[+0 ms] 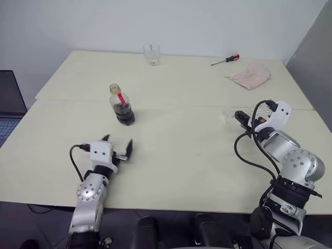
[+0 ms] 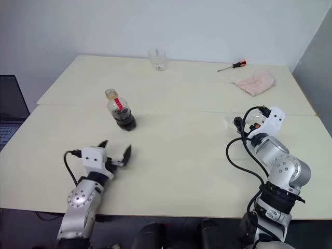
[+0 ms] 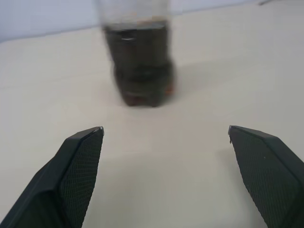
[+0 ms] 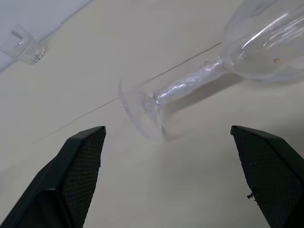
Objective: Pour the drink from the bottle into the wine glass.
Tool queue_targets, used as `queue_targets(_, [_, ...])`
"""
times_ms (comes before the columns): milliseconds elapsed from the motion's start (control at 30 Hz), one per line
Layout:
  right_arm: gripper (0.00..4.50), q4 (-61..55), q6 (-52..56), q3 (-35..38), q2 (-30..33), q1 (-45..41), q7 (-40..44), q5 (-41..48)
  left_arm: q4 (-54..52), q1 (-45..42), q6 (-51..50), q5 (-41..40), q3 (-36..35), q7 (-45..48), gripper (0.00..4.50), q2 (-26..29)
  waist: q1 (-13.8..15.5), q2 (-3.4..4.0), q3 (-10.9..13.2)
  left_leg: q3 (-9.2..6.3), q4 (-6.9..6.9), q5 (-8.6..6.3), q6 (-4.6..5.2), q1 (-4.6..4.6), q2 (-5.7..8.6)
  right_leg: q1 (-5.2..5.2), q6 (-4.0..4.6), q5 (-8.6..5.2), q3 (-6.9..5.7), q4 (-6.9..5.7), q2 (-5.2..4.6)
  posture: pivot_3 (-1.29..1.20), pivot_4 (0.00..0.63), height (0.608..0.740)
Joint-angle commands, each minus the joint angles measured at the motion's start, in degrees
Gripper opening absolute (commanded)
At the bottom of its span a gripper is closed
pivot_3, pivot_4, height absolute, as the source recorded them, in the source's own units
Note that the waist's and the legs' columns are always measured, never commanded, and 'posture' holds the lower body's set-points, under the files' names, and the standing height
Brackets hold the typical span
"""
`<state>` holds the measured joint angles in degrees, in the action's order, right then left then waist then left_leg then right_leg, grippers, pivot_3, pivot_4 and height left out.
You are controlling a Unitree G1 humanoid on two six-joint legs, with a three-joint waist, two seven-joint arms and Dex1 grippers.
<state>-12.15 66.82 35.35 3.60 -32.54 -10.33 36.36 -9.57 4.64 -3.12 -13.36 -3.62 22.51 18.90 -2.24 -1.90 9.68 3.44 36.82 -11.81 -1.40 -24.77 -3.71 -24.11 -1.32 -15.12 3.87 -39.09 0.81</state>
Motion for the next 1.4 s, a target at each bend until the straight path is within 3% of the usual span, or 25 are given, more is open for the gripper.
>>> queue_targets(33, [4.5, 1.02, -0.04, 5.27, -2.58, -3.37, -4.48, 4.23, -12.52, -1.78, -12.22, -9.66, 3.53, 6.7, 4.47, 3.05, 0.1, 0.02, 0.0, -0.02, 0.0, 0.0, 0.0, 0.0, 0.0, 0.02, 0.0, 0.0, -0.02, 0.0, -0.05, 0.0, 0.15, 0.74])
queue_targets(133, [4.5, 3.25, -2.0, 9.48, -4.07, -5.44, -6.75, 8.17, -14.65, -9.6, -20.95, -12.92, 3.17, 9.61, 4.47, 8.1, 0.23, 0.04, -0.01, -0.12, 0.07, 0.01, 0.01, -0.01, 0.1, 0.04, -0.17, -0.1, -0.21, 0.0, 0.07, 0.0, 0.15, 0.74])
queue_targets(200, [4.5, 4.86, -3.3, 11.6, -4.51, -6.86, -7.87, 11.04, -15.01, -15.0, -23.43, -10.78, 5.24, 12.88, 4.47, 13.2, 0.24, 0.05, -0.01, -0.16, 0.07, 0.01, 0.02, -0.03, 0.12, 0.03, -0.17, -0.1, -0.31, 0.01, 0.12, 0.0, 0.15, 0.74])
queue_targets(300, [4.5, 8.97, -5.9, 14.83, -4.86, -8.8, -11.26, 14.38, -14.79, -22.85, -31.16, -15.99, 4.59, 17.29, 4.47, 17.8, -0.14, 0.06, -0.01, -0.09, 0.03, 0.01, 0.02, -0.03, 0.12, 0.02, -0.13, -0.08, -0.21, 0.1, 0.14, 0.0, 0.15, 0.74])
queue_targets(433, [4.5, 11.66, -8.58, 14.08, -4.7, -9.23, -13.13, 16.3, -13.96, -27.99, -36.09, -19.99, 4.79, 23.74, 4.47, 21.88, -1.07, 0.09, 0.01, -0.12, -0.07, 0.0, 0.02, -0.03, 0.12, -0.01, -0.06, -0.04, -0.15, 0.13, 0.13, 0.0, 0.15, 0.74])
queue_targets(600, [4.5, 17.68, -13.95, 12.93, -4.28, -10.71, -13.48, 16.1, -13.07, -31.3, -39.53, -21.6, 6.17, 27.5, 4.47, 23.16, -1.18, 0.1, 0.02, -0.12, -0.13, 0.01, 0.03, -0.01, 0.1, -0.05, -0.15, -0.11, -0.18, 0.09, 0.16, 0.0, 0.15, 0.74])
queue_targets(1067, [4.5, 42.34, -31.56, 7.83, 2.96, -16.77, -4.75, 11.64, -12.8, -31.21, -39.38, -19.0, 6.08, 26.26, 4.47, 22.74, -1.11, 0.11, 0.04, -0.09, -0.12, 0.0, 0.02, 0.0, 0.12, -0.04, -0.13, -0.1, -0.1, 0.11, 0.13, 0.0, 0.15, 0.74])
queue_targets(1167, [3.87, 48.81, -35.23, 7.34, 4.56, -18.53, -2.75, 10.52, -13.04, -31.22, -39.55, -19.06, 6.2, 25.96, 4.5, 22.65, -1.1, 0.11, 0.04, -0.08, -0.11, 0.01, 0.03, 0.0, 0.12, -0.02, -0.12, -0.09, -0.11, 0.11, 0.13, 0.0, 0.15, 0.74])
queue_targets(1400, [1.32, 56.36, -39.69, 4.46, 6.42, -20.93, 0.74, 7.59, -13.37, -31.18, -40.08, -19.28, 6.14, 25.69, 4.5, 22.71, -1.16, 0.1, 0.04, -0.07, -0.11, 0.01, 0.03, 0.0, 0.11, -0.04, -0.1, -0.08, -0.07, 0.1, 0.14, 0.0, 0.15, 0.74])
